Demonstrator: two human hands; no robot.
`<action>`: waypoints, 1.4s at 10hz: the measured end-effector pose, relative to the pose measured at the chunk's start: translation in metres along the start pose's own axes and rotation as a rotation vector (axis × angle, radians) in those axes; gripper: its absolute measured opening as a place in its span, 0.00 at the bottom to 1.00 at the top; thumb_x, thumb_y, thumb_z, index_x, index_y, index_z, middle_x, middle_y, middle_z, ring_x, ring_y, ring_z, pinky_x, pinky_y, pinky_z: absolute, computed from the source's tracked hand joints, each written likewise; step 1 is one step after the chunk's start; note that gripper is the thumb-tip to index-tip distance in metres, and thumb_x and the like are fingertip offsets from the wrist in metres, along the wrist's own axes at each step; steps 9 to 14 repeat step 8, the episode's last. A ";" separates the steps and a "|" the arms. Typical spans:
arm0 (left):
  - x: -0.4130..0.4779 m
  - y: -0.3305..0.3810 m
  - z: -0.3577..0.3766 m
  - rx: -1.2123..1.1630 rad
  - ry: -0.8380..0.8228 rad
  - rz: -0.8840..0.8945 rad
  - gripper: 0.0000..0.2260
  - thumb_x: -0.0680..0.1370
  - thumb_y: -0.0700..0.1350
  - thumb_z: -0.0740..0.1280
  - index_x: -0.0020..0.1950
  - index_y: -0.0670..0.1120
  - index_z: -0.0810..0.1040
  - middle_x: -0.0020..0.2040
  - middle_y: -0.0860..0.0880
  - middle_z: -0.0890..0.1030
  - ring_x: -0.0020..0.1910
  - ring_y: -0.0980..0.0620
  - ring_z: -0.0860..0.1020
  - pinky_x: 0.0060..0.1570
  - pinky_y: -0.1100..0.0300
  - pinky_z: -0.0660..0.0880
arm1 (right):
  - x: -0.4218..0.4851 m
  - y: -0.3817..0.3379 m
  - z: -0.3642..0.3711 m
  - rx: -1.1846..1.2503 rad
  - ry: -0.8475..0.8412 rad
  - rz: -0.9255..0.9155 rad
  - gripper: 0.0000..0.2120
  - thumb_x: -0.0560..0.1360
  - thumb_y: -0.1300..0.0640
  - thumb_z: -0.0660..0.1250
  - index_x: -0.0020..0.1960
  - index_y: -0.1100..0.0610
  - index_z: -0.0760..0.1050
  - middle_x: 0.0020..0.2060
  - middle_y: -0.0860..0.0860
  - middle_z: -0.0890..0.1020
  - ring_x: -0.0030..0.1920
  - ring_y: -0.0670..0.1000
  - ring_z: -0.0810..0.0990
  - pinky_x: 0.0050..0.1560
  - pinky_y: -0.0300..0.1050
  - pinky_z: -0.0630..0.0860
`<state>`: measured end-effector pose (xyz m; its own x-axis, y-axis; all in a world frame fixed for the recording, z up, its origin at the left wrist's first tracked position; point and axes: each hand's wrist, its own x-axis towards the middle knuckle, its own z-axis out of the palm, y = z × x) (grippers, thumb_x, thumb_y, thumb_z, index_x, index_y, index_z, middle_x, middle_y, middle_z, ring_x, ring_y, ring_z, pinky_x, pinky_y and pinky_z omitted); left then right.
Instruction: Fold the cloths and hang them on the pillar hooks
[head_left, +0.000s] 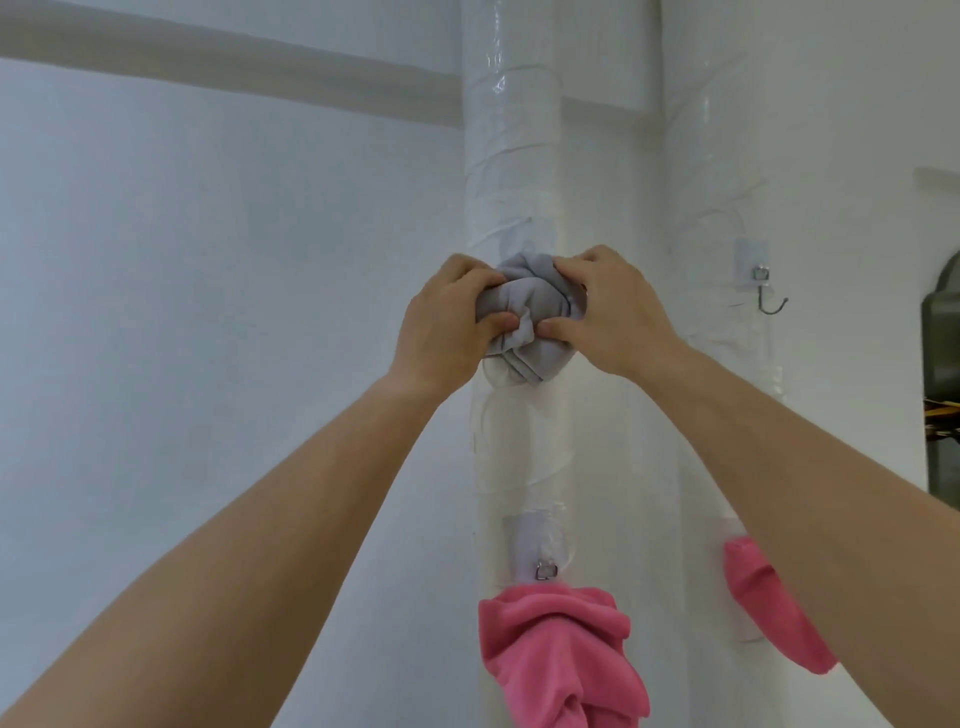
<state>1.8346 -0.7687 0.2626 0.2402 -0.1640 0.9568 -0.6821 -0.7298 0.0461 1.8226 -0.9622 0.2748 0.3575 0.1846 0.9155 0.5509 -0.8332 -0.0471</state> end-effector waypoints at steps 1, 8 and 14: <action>-0.005 -0.004 0.007 -0.049 0.067 0.012 0.21 0.75 0.47 0.73 0.66 0.53 0.74 0.58 0.54 0.80 0.52 0.56 0.78 0.50 0.66 0.70 | -0.008 0.004 0.006 0.017 0.062 -0.046 0.35 0.67 0.41 0.76 0.71 0.46 0.70 0.48 0.48 0.75 0.47 0.48 0.73 0.48 0.42 0.70; -0.002 0.031 -0.048 0.008 -0.196 -0.147 0.24 0.80 0.54 0.64 0.76 0.52 0.68 0.73 0.51 0.72 0.70 0.49 0.71 0.63 0.57 0.68 | -0.014 -0.045 -0.041 -0.054 -0.181 0.157 0.31 0.75 0.53 0.60 0.78 0.52 0.62 0.73 0.55 0.69 0.71 0.59 0.69 0.69 0.54 0.68; -0.002 0.031 -0.048 0.008 -0.196 -0.147 0.24 0.80 0.54 0.64 0.76 0.52 0.68 0.73 0.51 0.72 0.70 0.49 0.71 0.63 0.57 0.68 | -0.014 -0.045 -0.041 -0.054 -0.181 0.157 0.31 0.75 0.53 0.60 0.78 0.52 0.62 0.73 0.55 0.69 0.71 0.59 0.69 0.69 0.54 0.68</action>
